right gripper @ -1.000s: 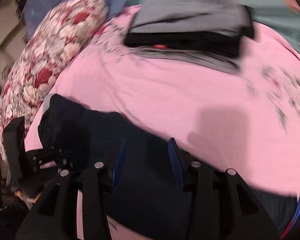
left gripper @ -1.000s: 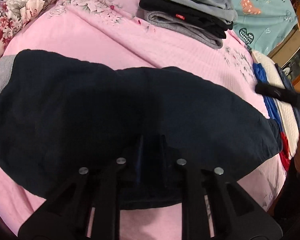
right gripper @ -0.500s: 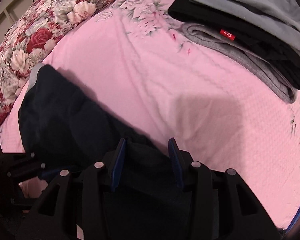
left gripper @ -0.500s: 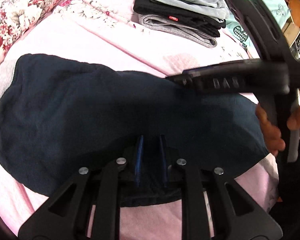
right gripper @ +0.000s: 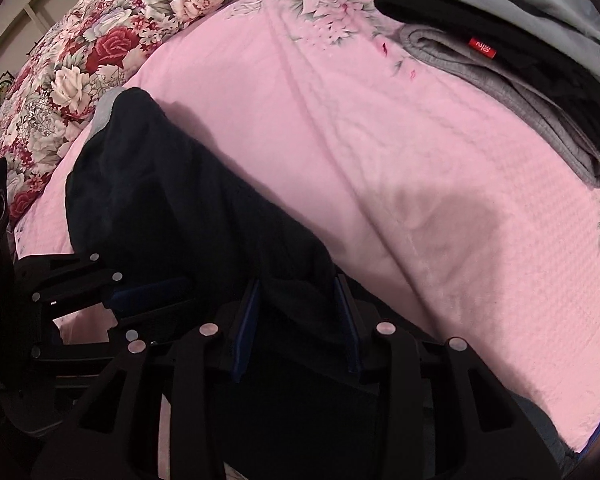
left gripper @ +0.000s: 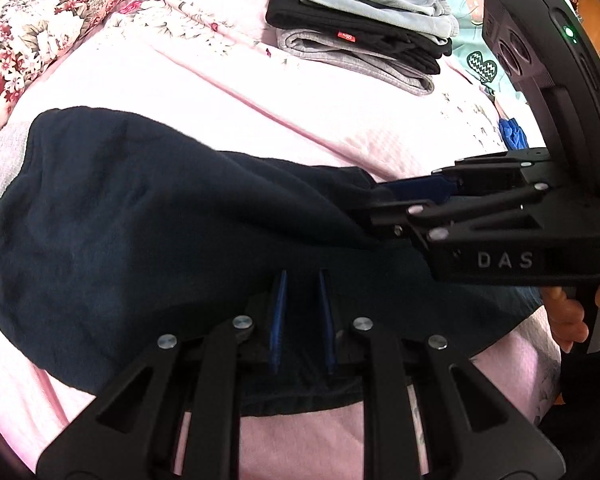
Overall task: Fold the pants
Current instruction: 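Fold the leg end over toward the waistband with the right tool, pressing flat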
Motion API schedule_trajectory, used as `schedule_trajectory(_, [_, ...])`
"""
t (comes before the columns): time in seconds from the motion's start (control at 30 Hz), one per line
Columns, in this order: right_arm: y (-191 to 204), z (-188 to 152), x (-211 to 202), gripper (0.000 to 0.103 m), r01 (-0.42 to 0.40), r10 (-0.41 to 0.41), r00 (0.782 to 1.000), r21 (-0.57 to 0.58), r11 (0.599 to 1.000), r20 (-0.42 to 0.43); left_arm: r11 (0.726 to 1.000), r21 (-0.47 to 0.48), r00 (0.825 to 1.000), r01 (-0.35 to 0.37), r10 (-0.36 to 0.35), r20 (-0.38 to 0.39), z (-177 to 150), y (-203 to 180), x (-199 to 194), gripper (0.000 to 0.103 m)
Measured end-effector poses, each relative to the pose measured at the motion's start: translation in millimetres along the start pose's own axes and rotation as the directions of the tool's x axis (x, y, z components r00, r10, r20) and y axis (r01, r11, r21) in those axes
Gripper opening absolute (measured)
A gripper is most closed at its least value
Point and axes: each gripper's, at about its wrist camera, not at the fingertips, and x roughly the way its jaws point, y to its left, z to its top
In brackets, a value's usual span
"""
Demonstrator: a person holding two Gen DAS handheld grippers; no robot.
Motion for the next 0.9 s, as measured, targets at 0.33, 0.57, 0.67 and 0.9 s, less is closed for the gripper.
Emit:
schedule_trajectory(0.33, [-1.2, 18.6, -11.6, 0.015, 0.063, -0.062, 0.991, -0.009, 0.998, 0.118, 1.000, 0.002, 1.000, -0.002, 0.002, 0.001, 0.6, -0.5, 0.0, 0.017])
schedule_trajectory(0.57, [3.5, 40.0, 13.2, 0.006, 0.182, -0.173, 0.972, -0.046, 0.982, 0.156, 1.000, -0.015, 1.000, 0.014, -0.014, -0.003, 1.0, 2.4, 0.3, 0.017])
schedule_trajectory(0.67, [3.7, 41.4, 4.8, 0.007, 0.180, -0.169, 0.973, -0.057, 0.982, 0.158, 1.000, -0.017, 1.000, 0.011, -0.011, -0.009, 1.7, 1.7, 2.2, 0.017])
schedule_trajectory(0.9, [-20.6, 28.9, -56.5, 0.010, 0.114, -0.126, 0.970, 0.071, 0.991, 0.209, 0.995, -0.074, 0.997, 0.070, -0.071, -0.008, 3.6, 11.9, -2.1, 0.017])
